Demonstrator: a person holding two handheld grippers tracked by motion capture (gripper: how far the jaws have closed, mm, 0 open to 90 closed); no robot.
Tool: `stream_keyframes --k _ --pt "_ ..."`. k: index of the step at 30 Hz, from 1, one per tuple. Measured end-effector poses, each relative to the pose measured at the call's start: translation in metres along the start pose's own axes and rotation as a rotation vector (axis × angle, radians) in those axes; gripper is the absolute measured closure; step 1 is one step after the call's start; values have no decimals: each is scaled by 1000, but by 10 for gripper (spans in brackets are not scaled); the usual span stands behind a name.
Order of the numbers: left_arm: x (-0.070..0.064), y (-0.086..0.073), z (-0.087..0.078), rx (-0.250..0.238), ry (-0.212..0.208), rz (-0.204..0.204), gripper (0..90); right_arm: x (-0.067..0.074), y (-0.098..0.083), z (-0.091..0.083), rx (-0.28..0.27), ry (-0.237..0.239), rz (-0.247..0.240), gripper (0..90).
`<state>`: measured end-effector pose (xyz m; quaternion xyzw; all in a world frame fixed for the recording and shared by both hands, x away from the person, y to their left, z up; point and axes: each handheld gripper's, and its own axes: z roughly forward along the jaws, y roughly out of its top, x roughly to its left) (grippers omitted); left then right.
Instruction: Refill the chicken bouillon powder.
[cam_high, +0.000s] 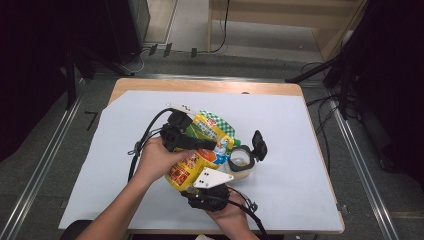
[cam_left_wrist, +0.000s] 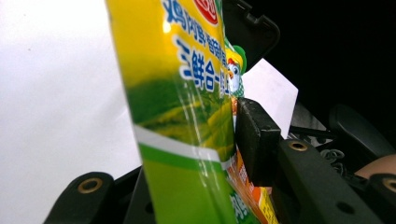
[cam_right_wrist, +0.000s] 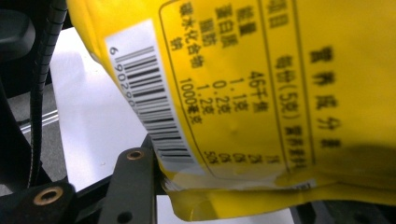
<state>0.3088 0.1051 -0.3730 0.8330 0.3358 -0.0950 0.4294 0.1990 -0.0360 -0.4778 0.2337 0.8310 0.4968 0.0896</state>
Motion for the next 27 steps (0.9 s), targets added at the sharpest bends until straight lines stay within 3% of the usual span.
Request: stream_keyframes --k 8,14,17,27 --pt "-5 2 9 45 38 -3 719 1 0 2 14 4 -2 580" --pt "-6 5 11 55 31 -15 712 2 0 1 10 -14 -6 578" --pt "-6 8 15 83 30 -34 707 1 1 0 11 -14 0 578" --pt "-6 14 21 131 63 -49 701 0 0 1 7 11 1 549"
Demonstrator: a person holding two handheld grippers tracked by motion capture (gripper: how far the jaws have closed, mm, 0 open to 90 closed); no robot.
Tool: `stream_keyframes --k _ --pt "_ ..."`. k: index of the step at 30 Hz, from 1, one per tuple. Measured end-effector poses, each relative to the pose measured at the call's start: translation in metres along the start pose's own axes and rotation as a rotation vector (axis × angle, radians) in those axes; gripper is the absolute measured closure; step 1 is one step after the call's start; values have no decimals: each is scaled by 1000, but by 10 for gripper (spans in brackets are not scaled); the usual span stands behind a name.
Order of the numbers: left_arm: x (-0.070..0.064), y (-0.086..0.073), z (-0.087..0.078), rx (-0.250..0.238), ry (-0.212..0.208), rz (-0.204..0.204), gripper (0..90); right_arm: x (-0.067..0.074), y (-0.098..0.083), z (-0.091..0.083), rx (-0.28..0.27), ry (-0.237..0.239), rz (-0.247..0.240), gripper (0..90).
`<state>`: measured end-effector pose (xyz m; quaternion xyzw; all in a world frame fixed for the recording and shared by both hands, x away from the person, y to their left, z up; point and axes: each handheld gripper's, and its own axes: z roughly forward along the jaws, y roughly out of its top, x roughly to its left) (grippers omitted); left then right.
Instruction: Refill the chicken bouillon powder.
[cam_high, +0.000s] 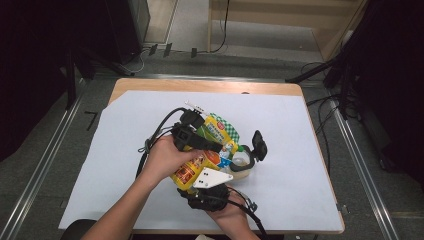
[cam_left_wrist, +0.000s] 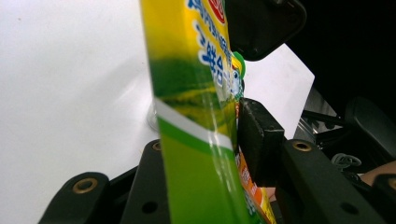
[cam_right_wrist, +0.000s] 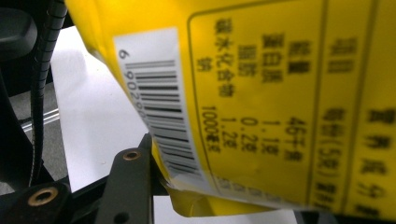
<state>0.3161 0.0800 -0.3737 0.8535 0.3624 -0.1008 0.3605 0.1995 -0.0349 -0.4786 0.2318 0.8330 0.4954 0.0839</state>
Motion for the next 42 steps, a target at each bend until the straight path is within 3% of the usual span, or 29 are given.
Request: stream_keyframes --k 5,12,17,22,25,27,32,39,42 --pt "3 -1 2 9 0 -19 706 1 0 2 10 0 -4 579" --pt "4 -2 3 14 -2 -12 669 1 1 1 11 11 6 594" --pt "2 -2 2 19 -8 -1 667 1 1 0 -12 48 31 596" --pt "3 -2 5 35 -2 -6 661 -1 1 -1 -11 47 36 598" --pt "5 -1 7 49 -1 -42 664 -2 1 -1 -8 66 46 597" --pt "6 -1 7 50 6 -49 662 -2 1 -1 -10 86 57 596" --pt "4 0 8 45 15 -61 679 -3 2 -1 -16 88 57 584" --pt "2 3 12 65 25 -60 685 -6 1 -1 -18 110 77 580" --pt "1 4 17 90 32 -49 696 -6 0 1 8 124 87 557"
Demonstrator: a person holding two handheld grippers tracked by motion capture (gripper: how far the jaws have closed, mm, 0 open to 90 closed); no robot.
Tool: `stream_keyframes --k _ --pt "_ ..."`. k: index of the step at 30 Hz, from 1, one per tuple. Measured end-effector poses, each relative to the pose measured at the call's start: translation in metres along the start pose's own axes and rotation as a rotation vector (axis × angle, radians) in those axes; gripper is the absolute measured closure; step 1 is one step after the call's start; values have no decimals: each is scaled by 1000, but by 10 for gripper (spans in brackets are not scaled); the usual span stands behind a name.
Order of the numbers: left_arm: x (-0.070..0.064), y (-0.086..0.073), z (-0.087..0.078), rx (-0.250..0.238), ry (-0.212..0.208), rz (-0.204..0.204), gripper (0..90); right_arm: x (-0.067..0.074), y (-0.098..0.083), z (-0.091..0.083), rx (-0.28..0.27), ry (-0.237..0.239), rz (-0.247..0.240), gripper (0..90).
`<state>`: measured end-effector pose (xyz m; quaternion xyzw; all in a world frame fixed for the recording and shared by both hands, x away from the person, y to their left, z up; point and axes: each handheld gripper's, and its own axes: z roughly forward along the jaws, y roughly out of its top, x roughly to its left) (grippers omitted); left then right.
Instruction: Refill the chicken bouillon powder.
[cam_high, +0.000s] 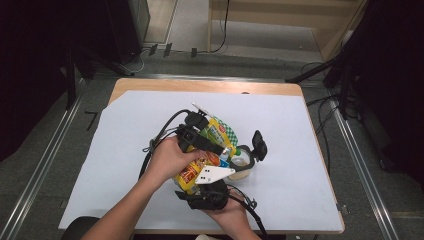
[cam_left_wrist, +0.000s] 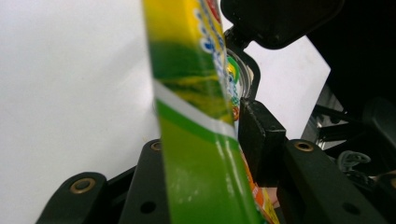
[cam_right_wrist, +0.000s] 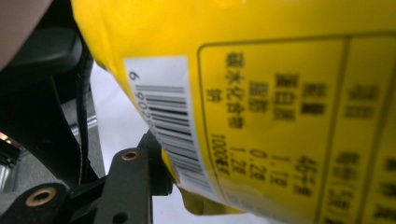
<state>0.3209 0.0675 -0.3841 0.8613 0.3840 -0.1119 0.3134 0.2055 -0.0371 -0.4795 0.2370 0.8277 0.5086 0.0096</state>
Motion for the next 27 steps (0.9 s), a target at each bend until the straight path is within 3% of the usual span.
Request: stream_keyframes --k 3,7,14,19,27 --pt "-1 1 3 12 0 1 708 1 -2 0 0 -2 -1 557" --pt "-2 2 4 18 -9 -5 728 3 -2 2 7 -30 -38 533" --pt "1 3 2 19 -40 -11 730 8 -1 3 36 -87 -83 585" --pt "1 4 1 17 -51 1 696 8 -1 1 9 -73 -60 599" --pt "-4 4 1 19 -53 16 626 0 -1 -7 -73 -29 62 613"
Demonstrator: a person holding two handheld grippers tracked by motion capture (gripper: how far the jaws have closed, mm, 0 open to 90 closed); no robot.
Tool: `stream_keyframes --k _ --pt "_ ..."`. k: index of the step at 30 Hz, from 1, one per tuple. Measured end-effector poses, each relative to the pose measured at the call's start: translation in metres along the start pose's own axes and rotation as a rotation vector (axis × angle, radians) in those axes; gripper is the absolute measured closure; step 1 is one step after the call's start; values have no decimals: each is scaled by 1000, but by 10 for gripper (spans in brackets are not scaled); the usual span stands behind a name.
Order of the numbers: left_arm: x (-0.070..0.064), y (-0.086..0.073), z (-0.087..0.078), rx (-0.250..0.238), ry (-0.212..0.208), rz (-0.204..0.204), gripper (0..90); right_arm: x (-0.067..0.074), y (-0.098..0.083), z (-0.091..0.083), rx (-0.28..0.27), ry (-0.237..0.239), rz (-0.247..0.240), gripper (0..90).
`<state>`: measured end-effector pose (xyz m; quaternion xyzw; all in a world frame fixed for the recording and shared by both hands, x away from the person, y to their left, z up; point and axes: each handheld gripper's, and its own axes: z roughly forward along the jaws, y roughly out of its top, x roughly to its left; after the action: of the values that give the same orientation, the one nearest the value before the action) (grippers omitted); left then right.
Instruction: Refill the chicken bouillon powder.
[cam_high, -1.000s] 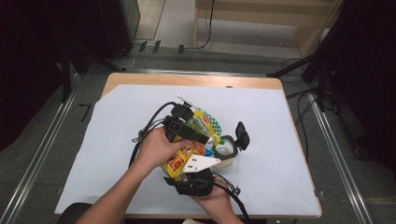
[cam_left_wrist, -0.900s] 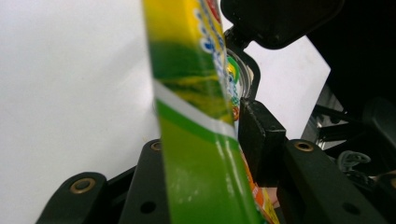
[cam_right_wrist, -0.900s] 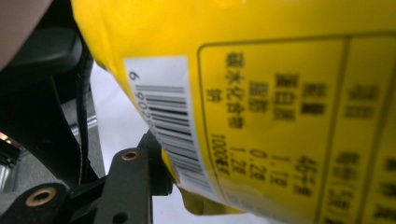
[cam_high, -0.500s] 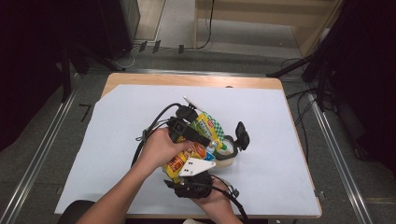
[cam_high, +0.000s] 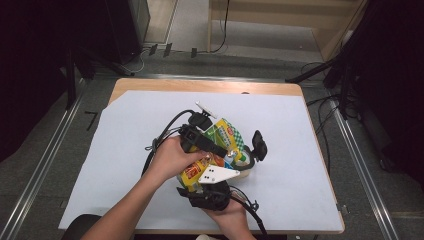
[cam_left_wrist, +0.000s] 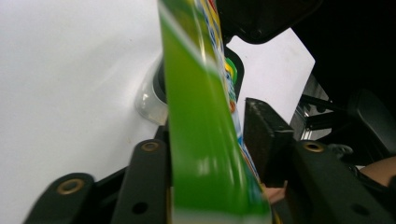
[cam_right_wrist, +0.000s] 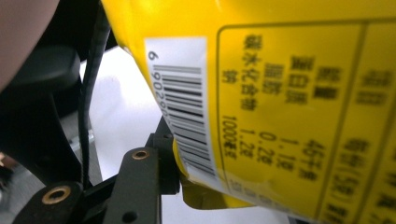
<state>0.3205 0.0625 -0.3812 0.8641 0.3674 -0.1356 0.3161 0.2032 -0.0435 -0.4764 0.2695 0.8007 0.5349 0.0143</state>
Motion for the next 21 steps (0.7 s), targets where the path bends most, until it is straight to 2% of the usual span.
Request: stream_keyframes --k 5,6,10,16,19,21 --pt "-4 -1 -4 -1 11 10 640 1 1 -3 -19 8 -12 611" --pt "-6 -1 -4 1 26 21 659 2 1 -3 -21 11 -12 609" --pt "-8 -2 -2 11 52 51 718 3 2 -2 -9 9 -24 605" --pt "-7 -2 0 34 71 45 782 3 1 3 33 18 -69 535" --pt "-7 -2 -1 29 78 56 790 6 1 6 49 -1 -101 525" --pt "-7 -3 -1 20 81 55 793 6 2 6 58 -21 -118 566"
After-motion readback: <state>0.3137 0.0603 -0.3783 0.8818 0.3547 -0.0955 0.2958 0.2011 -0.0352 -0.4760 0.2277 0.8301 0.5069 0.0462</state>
